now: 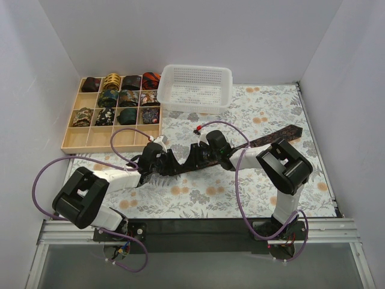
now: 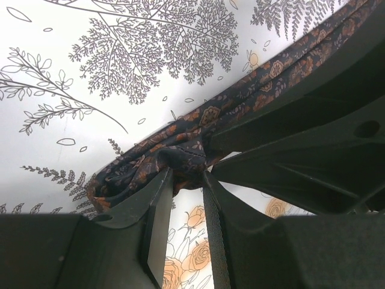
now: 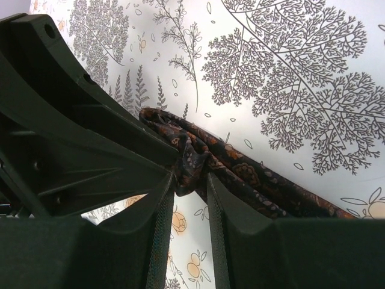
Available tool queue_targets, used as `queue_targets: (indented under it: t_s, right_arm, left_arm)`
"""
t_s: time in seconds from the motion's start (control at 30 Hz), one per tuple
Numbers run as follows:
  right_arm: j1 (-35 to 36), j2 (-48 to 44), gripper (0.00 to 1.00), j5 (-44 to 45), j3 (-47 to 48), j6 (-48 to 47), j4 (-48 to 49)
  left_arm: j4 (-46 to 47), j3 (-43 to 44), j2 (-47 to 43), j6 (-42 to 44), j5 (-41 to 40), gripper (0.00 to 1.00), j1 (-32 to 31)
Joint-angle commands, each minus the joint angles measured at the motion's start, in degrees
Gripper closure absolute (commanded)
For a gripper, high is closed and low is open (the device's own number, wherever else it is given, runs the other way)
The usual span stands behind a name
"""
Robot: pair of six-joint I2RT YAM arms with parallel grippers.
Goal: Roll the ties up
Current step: Roll the tie
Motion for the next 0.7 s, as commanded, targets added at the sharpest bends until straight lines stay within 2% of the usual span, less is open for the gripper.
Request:
queue_targets:
  t_s: [0.0, 0.67]
  right_arm:
    - [0.46, 1.56, 0.7, -1.33, 0.75, 0.4, 1.12]
    - [0.55, 3.93, 0.71, -3.26, 3.13, 1.11, 1.03]
  left_arm:
    - [6.58, 0.73, -0.53, -1.02, 2.68, 0.73, -0.53]
    - [8.34, 0.56, 0.97, 0.65, 4.18, 0.72, -1.67]
